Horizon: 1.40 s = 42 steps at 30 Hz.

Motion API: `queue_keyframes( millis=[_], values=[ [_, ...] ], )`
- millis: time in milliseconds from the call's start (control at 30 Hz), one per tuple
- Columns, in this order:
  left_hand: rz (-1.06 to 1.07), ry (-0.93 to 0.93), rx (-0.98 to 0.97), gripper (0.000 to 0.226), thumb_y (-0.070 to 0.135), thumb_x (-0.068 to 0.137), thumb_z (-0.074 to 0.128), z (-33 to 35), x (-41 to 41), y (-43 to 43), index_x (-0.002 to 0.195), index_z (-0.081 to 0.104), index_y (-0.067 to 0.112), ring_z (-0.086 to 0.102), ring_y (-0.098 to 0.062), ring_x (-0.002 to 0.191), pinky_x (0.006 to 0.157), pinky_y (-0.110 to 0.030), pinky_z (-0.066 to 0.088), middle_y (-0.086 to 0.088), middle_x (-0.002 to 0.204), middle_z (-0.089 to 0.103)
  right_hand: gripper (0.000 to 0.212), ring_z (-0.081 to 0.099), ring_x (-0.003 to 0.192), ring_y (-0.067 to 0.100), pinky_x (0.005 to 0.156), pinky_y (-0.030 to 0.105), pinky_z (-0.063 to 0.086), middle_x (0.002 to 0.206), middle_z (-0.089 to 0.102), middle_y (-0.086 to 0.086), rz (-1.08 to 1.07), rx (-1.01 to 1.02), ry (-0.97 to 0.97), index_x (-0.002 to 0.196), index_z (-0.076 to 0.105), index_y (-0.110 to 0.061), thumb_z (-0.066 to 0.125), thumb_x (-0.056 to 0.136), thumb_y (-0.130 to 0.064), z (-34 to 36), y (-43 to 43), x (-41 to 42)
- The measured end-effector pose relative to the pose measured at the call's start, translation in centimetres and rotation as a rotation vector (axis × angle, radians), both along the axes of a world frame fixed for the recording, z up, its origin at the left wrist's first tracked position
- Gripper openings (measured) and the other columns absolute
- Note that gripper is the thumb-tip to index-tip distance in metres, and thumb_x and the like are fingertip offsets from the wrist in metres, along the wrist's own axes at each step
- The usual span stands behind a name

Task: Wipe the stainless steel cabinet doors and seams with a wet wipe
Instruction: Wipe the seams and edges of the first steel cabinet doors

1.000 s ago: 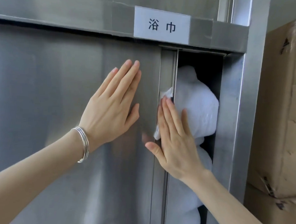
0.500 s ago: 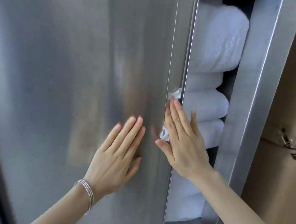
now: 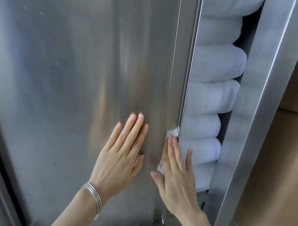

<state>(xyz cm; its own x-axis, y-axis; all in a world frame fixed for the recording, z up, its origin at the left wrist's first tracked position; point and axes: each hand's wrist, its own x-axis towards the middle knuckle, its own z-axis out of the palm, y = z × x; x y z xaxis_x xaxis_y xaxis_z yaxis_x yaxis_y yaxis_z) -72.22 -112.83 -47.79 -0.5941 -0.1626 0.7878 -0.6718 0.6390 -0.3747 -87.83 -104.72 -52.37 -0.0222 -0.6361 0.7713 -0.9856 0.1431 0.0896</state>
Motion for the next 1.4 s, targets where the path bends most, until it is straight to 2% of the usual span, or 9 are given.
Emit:
queue_keyframes(
  millis=[100,200,367,600,833,1067,1233,1333,1400],
  values=[
    [0.022,0.001,-0.012,0.072,0.029,0.089,0.046,0.0,-0.2,0.0,0.150,0.016,0.003,0.007,-0.030,0.148,0.120,-0.045,0.008,-0.015,0.160,0.007,0.071,0.002,0.146,0.018,0.117,0.048,0.000,0.158,0.002,0.007,0.048,-0.202,-0.092,0.149,0.014,-0.004,0.005,0.099,-0.053,6.4,-1.9,0.5],
    [0.038,-0.006,-0.016,0.075,0.030,0.089,0.049,0.0,-0.2,0.1,0.150,0.015,0.002,0.007,-0.031,0.148,0.120,-0.047,0.009,-0.015,0.160,0.007,0.071,0.000,0.146,0.019,0.118,0.048,0.001,0.158,0.001,0.008,0.030,-0.215,-0.051,0.149,0.012,-0.004,0.004,0.098,-0.052,7.0,-2.4,-0.1],
    [0.043,-0.041,-0.008,0.074,0.031,0.090,0.043,0.3,0.2,0.4,0.151,0.012,0.003,0.006,-0.030,0.148,0.119,-0.047,0.011,-0.015,0.160,0.006,0.065,0.007,0.145,0.021,0.114,0.048,0.016,0.154,0.012,0.013,0.021,-0.096,0.027,0.146,0.020,-0.002,0.010,0.101,-0.048,0.3,-0.8,-0.5],
    [0.021,-0.032,-0.030,0.072,0.030,0.090,0.044,0.2,0.4,0.1,0.151,0.017,0.002,0.009,-0.030,0.148,0.119,-0.047,0.014,-0.015,0.160,0.008,0.066,0.000,0.145,0.018,0.118,0.046,0.003,0.157,0.012,0.010,0.067,-0.290,-0.060,0.148,0.021,-0.003,0.006,0.100,-0.046,8.8,-2.2,-0.6],
    [0.018,-0.020,-0.028,0.072,0.029,0.090,0.043,0.2,0.3,0.0,0.151,0.016,0.002,0.006,-0.030,0.148,0.120,-0.047,0.012,-0.015,0.160,0.006,0.056,-0.003,0.144,0.019,0.118,0.038,0.005,0.155,0.006,0.011,0.053,-0.171,-0.023,0.146,0.017,-0.002,0.022,0.100,-0.034,4.2,-0.9,-0.1],
    [-0.015,0.003,-0.045,0.076,0.029,0.087,0.048,0.0,0.2,-0.5,0.151,0.017,0.005,0.008,-0.028,0.148,0.121,-0.043,0.010,-0.012,0.160,0.008,0.051,0.009,0.144,0.028,0.118,0.045,0.008,0.154,0.020,0.017,0.013,-0.370,0.036,0.145,0.024,0.002,0.017,0.102,-0.024,10.2,-3.1,-0.8],
    [-0.004,0.004,-0.048,0.075,0.029,0.087,0.046,0.0,0.1,-0.3,0.152,0.015,0.005,0.006,-0.027,0.148,0.121,-0.043,0.009,-0.012,0.160,0.007,0.049,0.014,0.143,0.031,0.115,0.051,0.018,0.154,0.013,0.012,0.040,-0.207,0.106,0.145,0.022,-0.004,0.028,0.101,-0.023,1.7,-1.6,-1.9],
    [0.022,-0.003,-0.029,0.077,0.029,0.087,0.046,-0.1,0.2,0.0,0.152,0.012,0.005,0.006,-0.027,0.148,0.121,-0.043,0.009,-0.012,0.160,0.005,0.049,0.033,0.136,0.036,0.102,0.058,0.037,0.152,0.019,0.013,-0.007,-0.026,0.183,0.141,0.034,-0.003,0.040,0.095,-0.019,-5.3,0.6,-1.7],
    [0.029,-0.008,-0.022,0.078,0.028,0.087,0.048,-0.1,0.2,0.1,0.152,0.011,0.005,0.004,-0.027,0.149,0.121,-0.043,0.008,-0.012,0.160,0.004,0.051,0.027,0.138,0.036,0.103,0.060,0.035,0.153,0.022,0.011,-0.057,0.015,0.194,0.138,0.040,-0.004,0.050,0.089,-0.011,-6.8,1.4,-1.2]
  ],
)
